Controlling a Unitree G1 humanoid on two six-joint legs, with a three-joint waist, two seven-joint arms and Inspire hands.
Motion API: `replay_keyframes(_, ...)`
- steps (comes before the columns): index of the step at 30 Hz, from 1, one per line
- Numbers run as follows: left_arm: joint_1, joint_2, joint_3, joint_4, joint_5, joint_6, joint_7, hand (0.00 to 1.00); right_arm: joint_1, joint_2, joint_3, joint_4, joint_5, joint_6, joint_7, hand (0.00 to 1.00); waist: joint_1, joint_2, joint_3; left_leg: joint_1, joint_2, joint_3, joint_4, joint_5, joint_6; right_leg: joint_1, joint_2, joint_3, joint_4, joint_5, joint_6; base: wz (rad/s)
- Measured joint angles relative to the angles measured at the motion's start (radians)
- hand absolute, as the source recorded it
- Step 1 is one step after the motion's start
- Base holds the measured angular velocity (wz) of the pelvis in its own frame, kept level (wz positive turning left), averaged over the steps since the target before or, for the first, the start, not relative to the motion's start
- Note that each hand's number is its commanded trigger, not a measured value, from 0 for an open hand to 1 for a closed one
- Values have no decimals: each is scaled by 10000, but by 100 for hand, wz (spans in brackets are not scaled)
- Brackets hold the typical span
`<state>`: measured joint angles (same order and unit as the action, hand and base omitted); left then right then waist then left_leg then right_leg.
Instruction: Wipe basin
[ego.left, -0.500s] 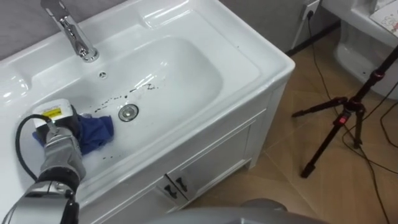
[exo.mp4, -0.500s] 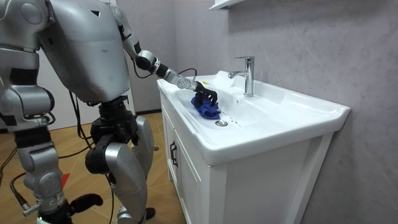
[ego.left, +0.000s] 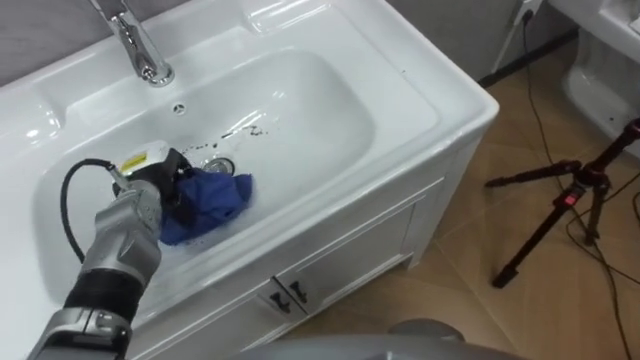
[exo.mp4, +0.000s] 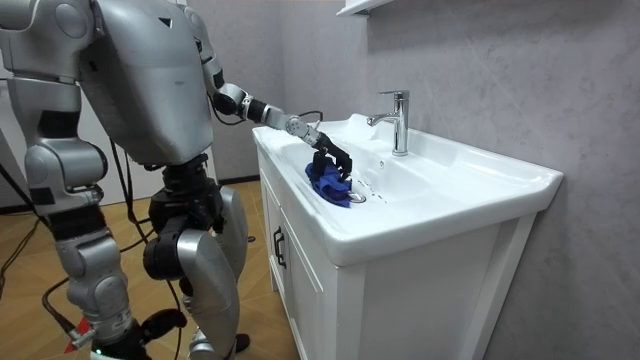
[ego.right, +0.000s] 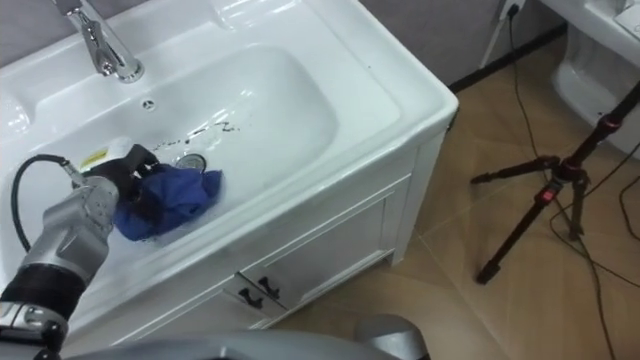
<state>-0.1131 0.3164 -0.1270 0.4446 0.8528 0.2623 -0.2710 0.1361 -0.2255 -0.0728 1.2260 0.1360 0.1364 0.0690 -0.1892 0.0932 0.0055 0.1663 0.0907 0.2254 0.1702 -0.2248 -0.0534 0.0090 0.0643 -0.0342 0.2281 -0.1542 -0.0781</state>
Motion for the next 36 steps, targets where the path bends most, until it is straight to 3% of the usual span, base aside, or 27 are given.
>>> replay_keyframes(5, 19, -6, -40, -1722, -342, 157, -1286, 100, -47, 71, 31, 207, 1053, -160, 53, 0, 54, -91, 59, -212, -14, -295, 181, -1, -1, 95, -67, -288, -234, -2, 0, 19)
replay_keyframes(11, 46, 23, -386, -3153, -1431, 158, -2400, 100, -231, 85, 28, 251, 1633, -512, 226, 0, 18, 56, 0, -317, -23, -382, 156, -2, -2, 146, -96, -490, -401, 1, 2, 6)
replay_keyframes(19, 51, 103, -435, -4310, -2302, 169, -3169, 100, -365, -4, 133, 369, 2167, -595, 440, 0, 51, 133, 106, -361, -13, -309, 88, -2, -3, 121, -80, -496, -446, -23, -12, 1)
replay_keyframes(26, 249, 546, -434, -5736, -2209, 278, -3818, 100, -416, -32, 122, 627, 2624, -587, 665, 0, 76, 107, 124, -359, -13, -309, -19, -2, -3, 107, -68, -501, -444, -31, -6, 0)
replay_keyframes(34, 249, 620, -432, -5917, -1086, 569, -4205, 100, -404, -15, 111, 823, 2982, -577, 664, 0, 117, 101, 127, -305, -12, -340, -26, -2, -3, 190, -80, -527, -433, -31, -5, 3)
replay_keyframes(36, 249, 637, -412, -5907, -487, 567, -4293, 100, -368, -11, 86, 885, 2902, -610, 662, 0, 324, 109, 122, -280, -12, -341, -19, -2, -3, 166, -70, -502, -422, -32, -4, -5)
